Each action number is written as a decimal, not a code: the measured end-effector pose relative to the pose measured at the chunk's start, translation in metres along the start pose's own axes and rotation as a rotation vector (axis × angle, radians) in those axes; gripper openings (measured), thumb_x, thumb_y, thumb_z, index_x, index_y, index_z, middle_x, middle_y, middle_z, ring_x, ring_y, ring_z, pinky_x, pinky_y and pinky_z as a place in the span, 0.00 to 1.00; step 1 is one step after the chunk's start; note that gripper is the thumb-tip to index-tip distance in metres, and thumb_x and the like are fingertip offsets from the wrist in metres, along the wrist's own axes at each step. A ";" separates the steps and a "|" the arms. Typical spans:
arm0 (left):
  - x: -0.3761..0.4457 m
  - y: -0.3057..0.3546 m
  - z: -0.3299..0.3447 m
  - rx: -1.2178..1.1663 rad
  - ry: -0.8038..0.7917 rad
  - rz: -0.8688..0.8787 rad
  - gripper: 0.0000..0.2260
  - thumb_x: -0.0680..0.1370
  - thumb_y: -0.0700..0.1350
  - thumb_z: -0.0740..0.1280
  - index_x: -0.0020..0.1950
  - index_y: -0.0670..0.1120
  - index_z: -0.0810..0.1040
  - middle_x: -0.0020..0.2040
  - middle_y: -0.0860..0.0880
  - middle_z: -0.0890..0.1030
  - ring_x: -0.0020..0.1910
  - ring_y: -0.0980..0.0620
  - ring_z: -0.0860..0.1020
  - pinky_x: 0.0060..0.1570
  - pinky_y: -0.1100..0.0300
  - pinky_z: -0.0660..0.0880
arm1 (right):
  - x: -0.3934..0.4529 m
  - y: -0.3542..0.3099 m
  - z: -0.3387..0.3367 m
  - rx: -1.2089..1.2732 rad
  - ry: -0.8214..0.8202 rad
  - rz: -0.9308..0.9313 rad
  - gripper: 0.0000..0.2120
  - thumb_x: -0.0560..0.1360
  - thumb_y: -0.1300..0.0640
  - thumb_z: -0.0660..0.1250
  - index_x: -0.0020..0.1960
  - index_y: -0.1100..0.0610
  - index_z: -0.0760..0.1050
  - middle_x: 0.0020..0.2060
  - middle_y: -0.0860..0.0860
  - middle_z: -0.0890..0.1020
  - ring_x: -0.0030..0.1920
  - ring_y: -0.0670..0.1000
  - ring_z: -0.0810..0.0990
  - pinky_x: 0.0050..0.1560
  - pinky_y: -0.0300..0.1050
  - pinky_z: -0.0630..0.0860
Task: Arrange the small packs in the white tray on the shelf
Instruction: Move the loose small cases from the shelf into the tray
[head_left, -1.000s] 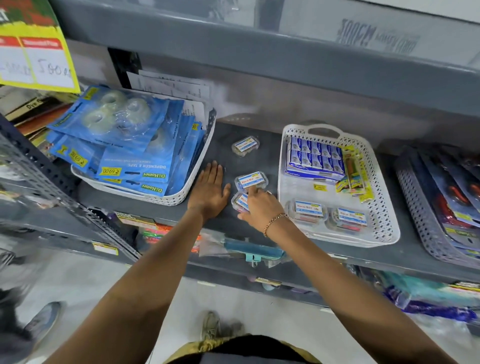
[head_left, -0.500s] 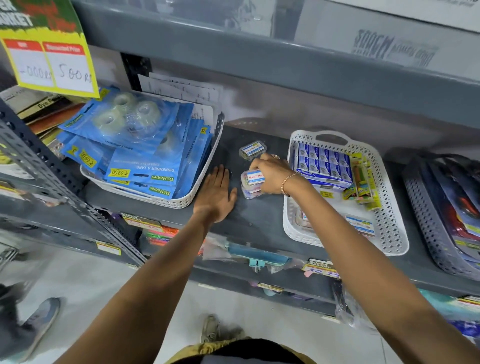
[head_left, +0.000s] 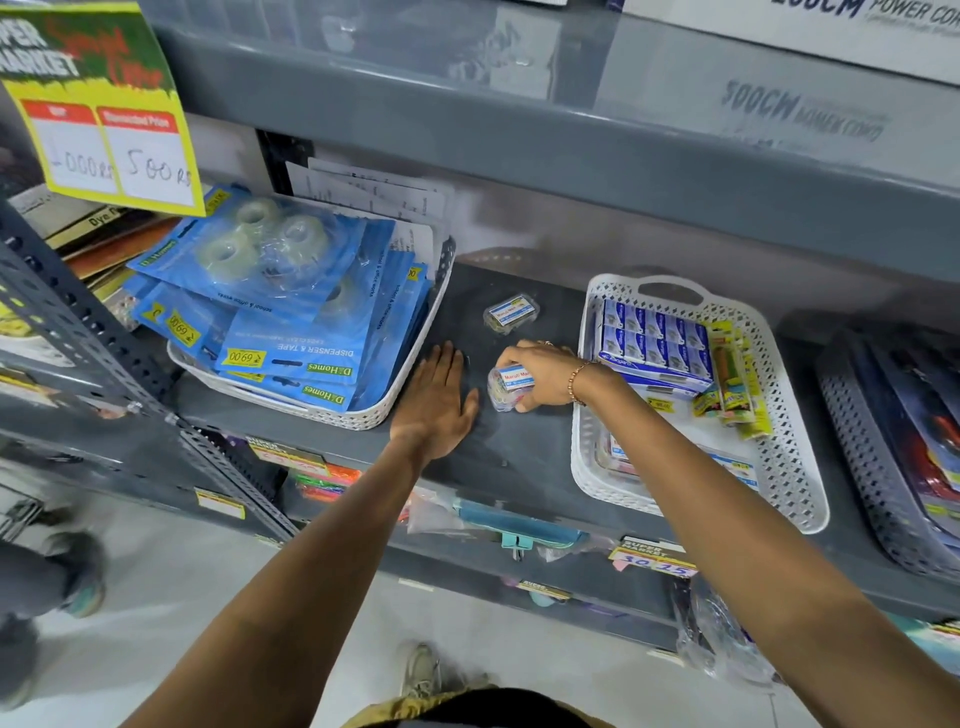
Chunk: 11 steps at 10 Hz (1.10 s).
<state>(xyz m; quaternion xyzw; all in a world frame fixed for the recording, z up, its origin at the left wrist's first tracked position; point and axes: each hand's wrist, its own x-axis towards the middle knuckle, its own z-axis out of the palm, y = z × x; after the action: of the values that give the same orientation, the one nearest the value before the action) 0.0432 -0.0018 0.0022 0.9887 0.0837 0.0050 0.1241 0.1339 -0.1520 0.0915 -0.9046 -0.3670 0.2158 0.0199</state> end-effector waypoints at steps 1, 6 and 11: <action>0.000 0.000 0.000 0.005 0.005 -0.001 0.30 0.81 0.56 0.48 0.78 0.42 0.47 0.80 0.45 0.47 0.78 0.49 0.44 0.74 0.57 0.39 | 0.000 0.001 -0.001 0.045 -0.002 -0.002 0.28 0.66 0.54 0.75 0.64 0.51 0.71 0.60 0.52 0.75 0.60 0.56 0.75 0.58 0.48 0.70; 0.000 0.000 0.002 -0.014 0.004 0.007 0.29 0.81 0.56 0.49 0.78 0.43 0.47 0.80 0.45 0.47 0.78 0.50 0.44 0.74 0.57 0.39 | -0.017 0.000 -0.009 0.200 0.094 -0.018 0.27 0.62 0.57 0.78 0.59 0.55 0.75 0.54 0.53 0.80 0.49 0.51 0.77 0.49 0.40 0.72; 0.000 -0.002 0.004 0.013 -0.012 0.019 0.29 0.82 0.55 0.46 0.78 0.42 0.45 0.80 0.45 0.45 0.78 0.49 0.43 0.75 0.57 0.39 | -0.094 0.087 -0.025 0.200 0.050 0.296 0.31 0.66 0.51 0.76 0.66 0.55 0.70 0.63 0.53 0.76 0.60 0.54 0.76 0.60 0.43 0.71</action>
<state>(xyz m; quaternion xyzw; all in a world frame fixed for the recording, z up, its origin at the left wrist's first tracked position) 0.0434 -0.0005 -0.0023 0.9903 0.0736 -0.0004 0.1180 0.1415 -0.2756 0.1323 -0.9475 -0.2056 0.2291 0.0871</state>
